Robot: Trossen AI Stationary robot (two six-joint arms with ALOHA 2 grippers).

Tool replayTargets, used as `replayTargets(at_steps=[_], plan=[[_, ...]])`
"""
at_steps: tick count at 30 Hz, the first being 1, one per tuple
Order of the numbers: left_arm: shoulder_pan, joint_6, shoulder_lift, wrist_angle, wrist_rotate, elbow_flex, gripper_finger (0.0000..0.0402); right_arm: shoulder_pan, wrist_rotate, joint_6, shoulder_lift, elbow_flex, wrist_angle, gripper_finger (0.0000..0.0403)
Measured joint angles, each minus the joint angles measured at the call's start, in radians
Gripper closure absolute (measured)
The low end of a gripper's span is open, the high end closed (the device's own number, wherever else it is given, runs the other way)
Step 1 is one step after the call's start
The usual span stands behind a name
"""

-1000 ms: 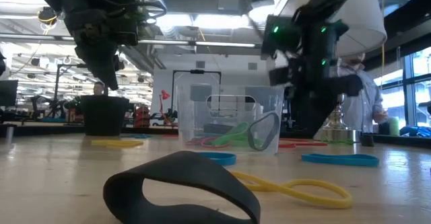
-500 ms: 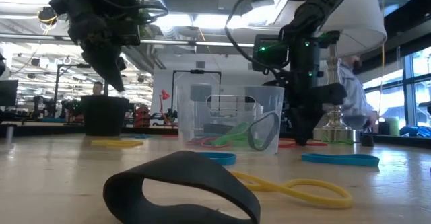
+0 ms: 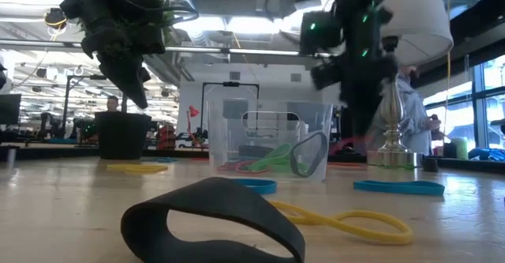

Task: Pick and place rubber bands into bin
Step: Put the red rubber band into the transparent container

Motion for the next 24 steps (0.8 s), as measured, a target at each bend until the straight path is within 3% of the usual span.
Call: replayTargets(at_steps=[6, 11, 17, 24], plan=[[0.0, -0.006, 0.0, 0.024, 0.0, 0.0, 0.0399, 0.071, 0.073, 0.069, -0.05, 0.206, -0.057, 0.0402], [0.0, -0.008, 0.0, 0.024, 0.0, 0.0, 0.0399, 0.129, 0.083, 0.061, -0.038, 0.349, 0.026, 0.0402], [-0.001, -0.011, 0.001, 0.024, 0.0, 0.0, 0.0399, 0.175, 0.083, 0.062, 0.009, 0.354, 0.174, 0.0403], [-0.002, -0.037, 0.001, 0.024, 0.002, 0.0, 0.0399, 0.218, 0.071, 0.086, 0.157, 0.351, 0.285, 0.0403]])
